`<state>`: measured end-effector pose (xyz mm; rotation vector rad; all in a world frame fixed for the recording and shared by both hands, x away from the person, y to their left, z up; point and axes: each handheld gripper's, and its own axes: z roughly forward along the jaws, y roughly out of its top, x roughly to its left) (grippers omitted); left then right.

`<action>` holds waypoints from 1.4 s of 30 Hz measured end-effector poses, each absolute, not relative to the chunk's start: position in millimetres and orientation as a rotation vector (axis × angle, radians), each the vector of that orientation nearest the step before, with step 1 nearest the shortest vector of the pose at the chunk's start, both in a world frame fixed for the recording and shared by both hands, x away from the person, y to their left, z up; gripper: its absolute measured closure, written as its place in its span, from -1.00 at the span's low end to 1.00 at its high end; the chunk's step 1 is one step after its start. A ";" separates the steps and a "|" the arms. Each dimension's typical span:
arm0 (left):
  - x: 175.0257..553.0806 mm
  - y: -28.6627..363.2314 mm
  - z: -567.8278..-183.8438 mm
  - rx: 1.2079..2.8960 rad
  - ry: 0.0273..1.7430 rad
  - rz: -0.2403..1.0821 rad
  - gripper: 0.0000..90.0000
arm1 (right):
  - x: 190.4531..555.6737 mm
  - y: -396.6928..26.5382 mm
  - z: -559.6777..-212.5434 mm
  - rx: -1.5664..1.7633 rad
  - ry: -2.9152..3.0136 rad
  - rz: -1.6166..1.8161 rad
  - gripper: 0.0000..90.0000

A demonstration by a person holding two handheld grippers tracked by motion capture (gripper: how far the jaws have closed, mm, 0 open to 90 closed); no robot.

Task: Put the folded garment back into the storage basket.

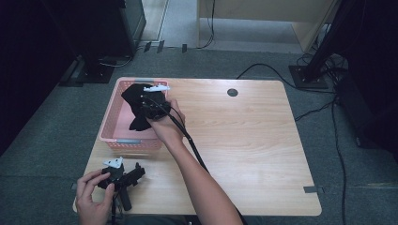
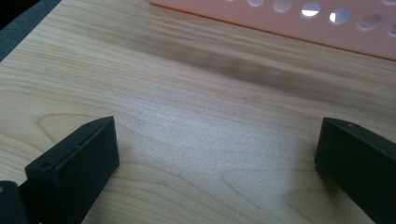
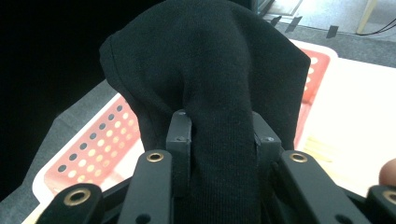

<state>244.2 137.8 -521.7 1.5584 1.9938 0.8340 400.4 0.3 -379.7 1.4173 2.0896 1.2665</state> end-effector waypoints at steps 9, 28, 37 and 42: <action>244.1 137.9 -521.7 1.561 1.993 0.835 -1.00 | 403.0 17.4 -389.6 1.407 2.106 1.254 0.52; 244.2 137.7 -521.8 1.557 1.993 0.836 -1.00 | 426.6 45.3 -416.6 1.469 2.115 1.227 0.48; 244.2 137.7 -521.8 1.556 1.993 0.835 -1.00 | 440.0 53.6 -431.7 1.495 2.103 1.187 0.48; 244.2 137.7 -521.8 1.556 1.994 0.835 -1.00 | 446.4 55.9 -443.5 1.487 2.108 1.147 0.48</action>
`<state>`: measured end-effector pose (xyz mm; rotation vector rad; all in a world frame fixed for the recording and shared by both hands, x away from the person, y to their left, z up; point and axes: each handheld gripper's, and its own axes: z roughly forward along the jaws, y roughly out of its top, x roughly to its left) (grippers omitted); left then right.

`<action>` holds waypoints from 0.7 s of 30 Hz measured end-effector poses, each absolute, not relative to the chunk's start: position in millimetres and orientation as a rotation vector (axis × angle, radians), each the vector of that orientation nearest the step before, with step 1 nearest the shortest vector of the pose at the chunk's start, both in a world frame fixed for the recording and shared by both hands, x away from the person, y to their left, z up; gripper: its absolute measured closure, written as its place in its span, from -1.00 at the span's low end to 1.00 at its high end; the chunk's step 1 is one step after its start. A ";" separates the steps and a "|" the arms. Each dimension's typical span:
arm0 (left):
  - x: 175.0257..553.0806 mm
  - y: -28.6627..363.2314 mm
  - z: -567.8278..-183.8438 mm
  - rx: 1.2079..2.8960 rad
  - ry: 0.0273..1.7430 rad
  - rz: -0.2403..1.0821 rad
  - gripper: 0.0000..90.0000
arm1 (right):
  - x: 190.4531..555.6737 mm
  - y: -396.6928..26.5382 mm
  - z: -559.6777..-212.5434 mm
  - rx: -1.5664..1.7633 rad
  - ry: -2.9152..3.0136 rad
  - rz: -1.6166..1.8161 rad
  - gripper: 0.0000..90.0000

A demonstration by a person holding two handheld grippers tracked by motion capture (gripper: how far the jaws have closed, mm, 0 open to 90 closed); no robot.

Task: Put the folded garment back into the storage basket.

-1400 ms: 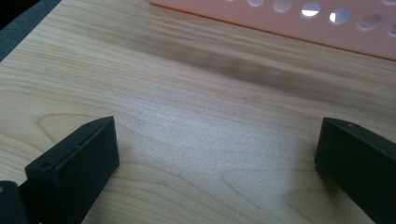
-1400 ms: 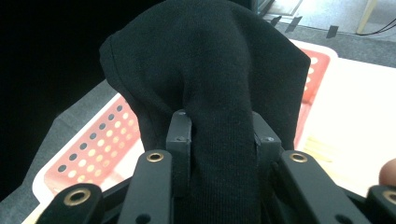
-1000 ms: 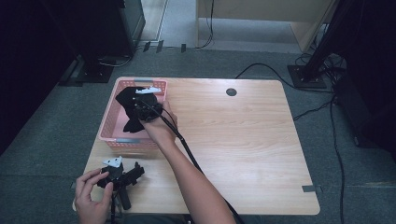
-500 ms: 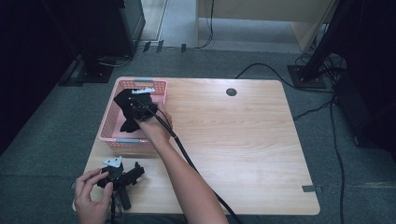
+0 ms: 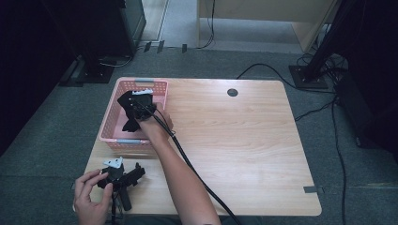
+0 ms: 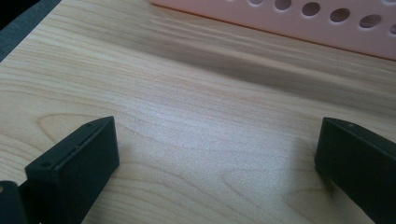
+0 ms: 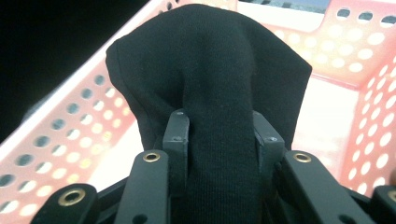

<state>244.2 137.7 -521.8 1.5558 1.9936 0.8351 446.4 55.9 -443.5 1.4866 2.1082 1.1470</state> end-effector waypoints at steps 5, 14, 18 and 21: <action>244.2 137.7 -521.8 1.557 1.994 0.835 -1.00 | 450.9 57.2 -453.9 1.463 2.126 1.102 0.49; 244.3 137.7 -521.9 1.554 1.993 0.835 -1.00 | 451.0 60.0 -457.0 1.438 2.132 1.123 0.54; 244.2 137.7 -521.9 1.555 1.993 0.835 -1.00 | 450.9 57.2 -455.6 1.450 2.143 1.173 0.30; 244.2 137.8 -521.8 1.557 1.993 0.836 -1.00 | 449.6 53.7 -454.2 1.437 2.145 1.205 0.17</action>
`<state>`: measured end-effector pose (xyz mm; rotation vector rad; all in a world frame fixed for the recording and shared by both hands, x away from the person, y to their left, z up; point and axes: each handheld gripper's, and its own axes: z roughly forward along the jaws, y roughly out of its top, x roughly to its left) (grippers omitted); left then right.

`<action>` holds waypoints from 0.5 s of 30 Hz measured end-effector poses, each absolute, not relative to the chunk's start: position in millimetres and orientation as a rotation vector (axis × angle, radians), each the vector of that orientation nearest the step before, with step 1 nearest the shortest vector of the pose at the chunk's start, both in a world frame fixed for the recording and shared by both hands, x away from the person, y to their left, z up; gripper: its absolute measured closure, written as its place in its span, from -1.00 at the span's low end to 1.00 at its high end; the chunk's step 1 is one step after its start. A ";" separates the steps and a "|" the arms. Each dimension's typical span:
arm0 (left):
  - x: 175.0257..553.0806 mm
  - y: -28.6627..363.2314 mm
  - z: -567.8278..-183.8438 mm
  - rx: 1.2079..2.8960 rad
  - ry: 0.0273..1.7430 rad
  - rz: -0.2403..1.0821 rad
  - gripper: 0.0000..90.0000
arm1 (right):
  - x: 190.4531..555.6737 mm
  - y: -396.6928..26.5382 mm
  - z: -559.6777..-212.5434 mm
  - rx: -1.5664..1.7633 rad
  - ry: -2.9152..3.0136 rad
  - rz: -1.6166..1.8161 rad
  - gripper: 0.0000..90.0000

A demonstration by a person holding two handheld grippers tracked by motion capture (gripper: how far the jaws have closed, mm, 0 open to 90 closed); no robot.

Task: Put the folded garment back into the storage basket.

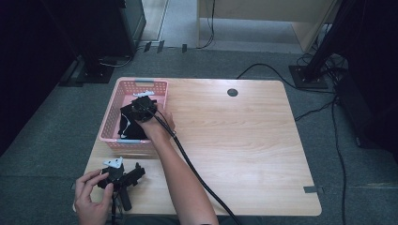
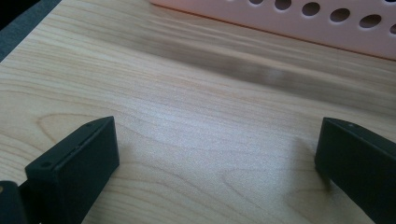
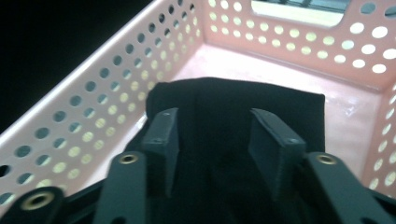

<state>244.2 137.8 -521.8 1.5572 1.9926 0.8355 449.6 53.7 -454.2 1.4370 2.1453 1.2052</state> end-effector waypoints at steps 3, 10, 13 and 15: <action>244.3 137.7 -521.9 1.555 1.993 0.835 -1.00 | 447.8 48.0 -449.1 1.451 2.130 1.297 0.06; 244.2 137.7 -521.9 1.556 1.993 0.836 -1.00 | 437.9 38.9 -433.8 1.351 2.067 1.426 -0.37; 244.2 137.7 -521.8 1.556 1.993 0.835 -1.00 | 434.8 34.4 -429.1 1.339 2.073 1.464 -0.50; 244.2 137.7 -521.9 1.556 1.993 0.835 -1.00 | 432.8 30.9 -427.2 1.334 2.071 1.468 -0.51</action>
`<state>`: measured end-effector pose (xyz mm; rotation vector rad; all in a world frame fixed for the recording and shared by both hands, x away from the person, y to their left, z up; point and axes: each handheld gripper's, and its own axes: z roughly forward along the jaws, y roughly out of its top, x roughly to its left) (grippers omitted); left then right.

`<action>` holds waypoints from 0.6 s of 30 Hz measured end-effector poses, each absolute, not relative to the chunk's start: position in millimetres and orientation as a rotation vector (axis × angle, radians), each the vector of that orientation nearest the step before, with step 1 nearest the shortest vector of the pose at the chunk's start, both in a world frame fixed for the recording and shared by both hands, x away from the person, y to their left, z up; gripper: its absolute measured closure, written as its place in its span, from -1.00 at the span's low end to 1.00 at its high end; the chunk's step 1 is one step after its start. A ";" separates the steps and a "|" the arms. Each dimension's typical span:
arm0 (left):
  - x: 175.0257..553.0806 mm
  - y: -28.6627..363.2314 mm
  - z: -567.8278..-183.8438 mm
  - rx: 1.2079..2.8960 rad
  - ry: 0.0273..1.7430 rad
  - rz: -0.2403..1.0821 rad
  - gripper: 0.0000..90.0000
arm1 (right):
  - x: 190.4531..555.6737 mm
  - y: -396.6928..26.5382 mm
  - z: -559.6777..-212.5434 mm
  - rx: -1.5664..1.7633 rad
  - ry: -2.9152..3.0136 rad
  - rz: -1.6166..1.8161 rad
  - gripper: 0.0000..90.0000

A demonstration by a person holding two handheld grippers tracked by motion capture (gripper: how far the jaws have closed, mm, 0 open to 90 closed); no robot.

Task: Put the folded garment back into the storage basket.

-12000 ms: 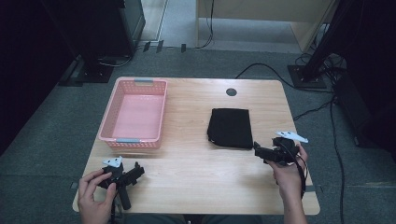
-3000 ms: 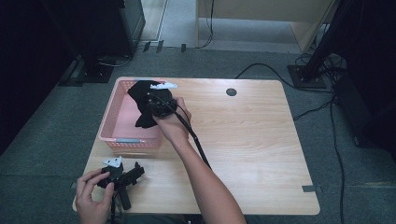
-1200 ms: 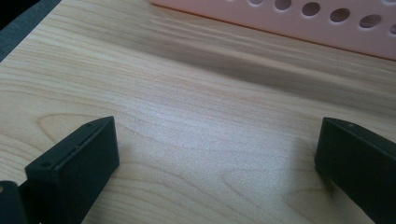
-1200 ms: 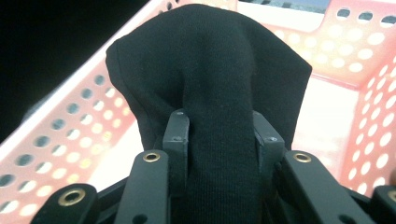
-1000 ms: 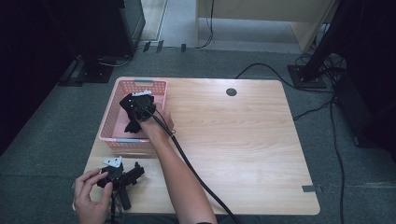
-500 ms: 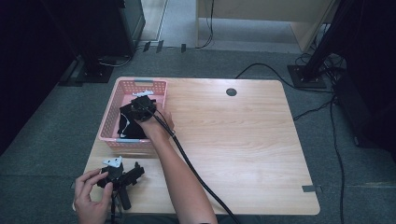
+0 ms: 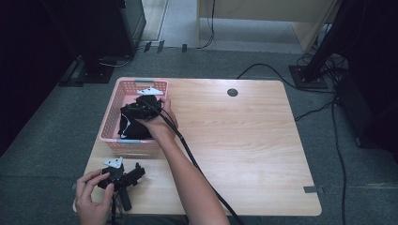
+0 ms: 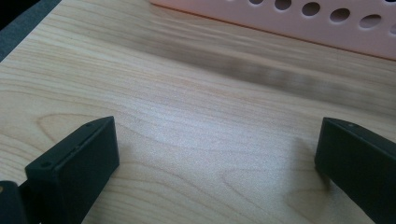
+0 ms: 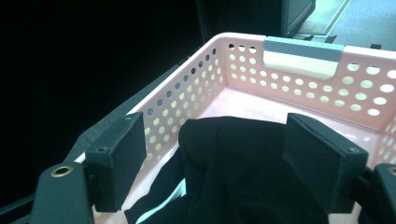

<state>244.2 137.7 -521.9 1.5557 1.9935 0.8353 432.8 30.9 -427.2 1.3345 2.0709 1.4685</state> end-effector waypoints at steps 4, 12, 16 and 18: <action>244.3 137.7 -521.9 1.556 1.993 0.835 -1.00 | 429.9 23.6 -425.6 1.328 2.066 1.459 -0.56; 244.1 137.8 -521.8 1.559 1.993 0.835 -1.00 | 424.3 4.3 -422.7 1.324 2.062 1.431 -0.77; 244.2 137.8 -521.8 1.559 1.993 0.835 -1.00 | 423.3 -9.2 -422.2 1.340 2.039 1.452 -0.83; 244.2 137.8 -521.8 1.559 1.993 0.835 -1.00 | 422.9 -15.4 -422.6 1.346 2.034 1.458 -0.87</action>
